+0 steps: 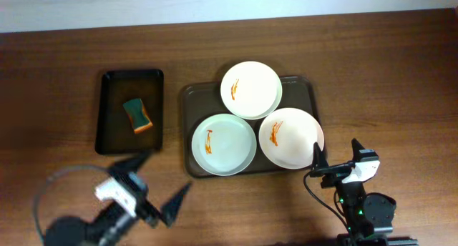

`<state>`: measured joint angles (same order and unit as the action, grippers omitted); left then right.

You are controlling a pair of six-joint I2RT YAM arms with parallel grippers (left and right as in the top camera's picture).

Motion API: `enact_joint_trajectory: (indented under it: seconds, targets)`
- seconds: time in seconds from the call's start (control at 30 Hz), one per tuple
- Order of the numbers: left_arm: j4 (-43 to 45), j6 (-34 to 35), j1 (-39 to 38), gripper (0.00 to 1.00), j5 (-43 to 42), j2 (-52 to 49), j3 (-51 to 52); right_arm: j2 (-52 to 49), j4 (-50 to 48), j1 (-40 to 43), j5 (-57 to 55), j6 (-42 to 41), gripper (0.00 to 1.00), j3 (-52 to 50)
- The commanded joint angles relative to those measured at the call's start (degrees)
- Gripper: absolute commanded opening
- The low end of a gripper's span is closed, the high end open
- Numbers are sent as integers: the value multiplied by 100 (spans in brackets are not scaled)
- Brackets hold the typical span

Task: Clean dirty plates on tray and stack at the side
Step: 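Reach the left gripper into the black tray and grasp the green-orange sponge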

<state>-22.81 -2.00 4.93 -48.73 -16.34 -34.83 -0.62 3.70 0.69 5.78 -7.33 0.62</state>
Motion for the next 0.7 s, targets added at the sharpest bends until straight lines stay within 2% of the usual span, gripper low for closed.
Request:
enact_joint_trajectory:
  seconds: [0.0, 0.1, 0.13, 0.23, 0.27, 0.3, 0.33, 0.4, 0.47, 0.5, 0.57, 0.67]
  targets:
    - [-1864, -1224, 48, 99, 2308, -2048, -1845, 42, 37, -31, -46, 4, 98, -31]
    - [-2472, -1093, 50, 99, 2330, -3755, -2743, 42, 37, -31, -46, 4, 98, -31]
    - [-2787, -599, 50, 99, 2461, -4603, -3115, 42, 37, -31, -46, 4, 98, -31]
    - [-4159, -601, 48, 99, 3084, -6983, -4745, 42, 37, -31, -46, 4, 98, -31]
    - [-4406, -597, 48, 99, 3150, -7936, -5263, 42, 37, -31, -46, 4, 98, -31]
    - [-4439, -599, 48, 99, 2892, -8524, -5353, 42, 37, -31, -46, 4, 98, -31]
    - [-4559, -603, 50, 99, 2942, -8865, -5351, 42, 37, -31, -46, 4, 98, -31]
    - [-4347, -361, 114, 99, 3654, -9702, -5351, 42, 37, -31, -46, 4, 98, -31]
    - [-4039, 811, 114, 99, 5134, -9897, -5351, 42, 37, -31, -46, 4, 98, -31]
    - [-3757, 1408, 114, 99, 5497, -9895, -5351, 42, 37, -31, -46, 4, 98, -31]
    - [-3473, 1727, 107, 99, 5062, -9912, -5351, 42, 37, -31, -46, 4, 98, -31]
    - [-3193, 1722, 107, 97, 4374, -9916, -5351, 42, 37, -31, -46, 4, 98, -31]
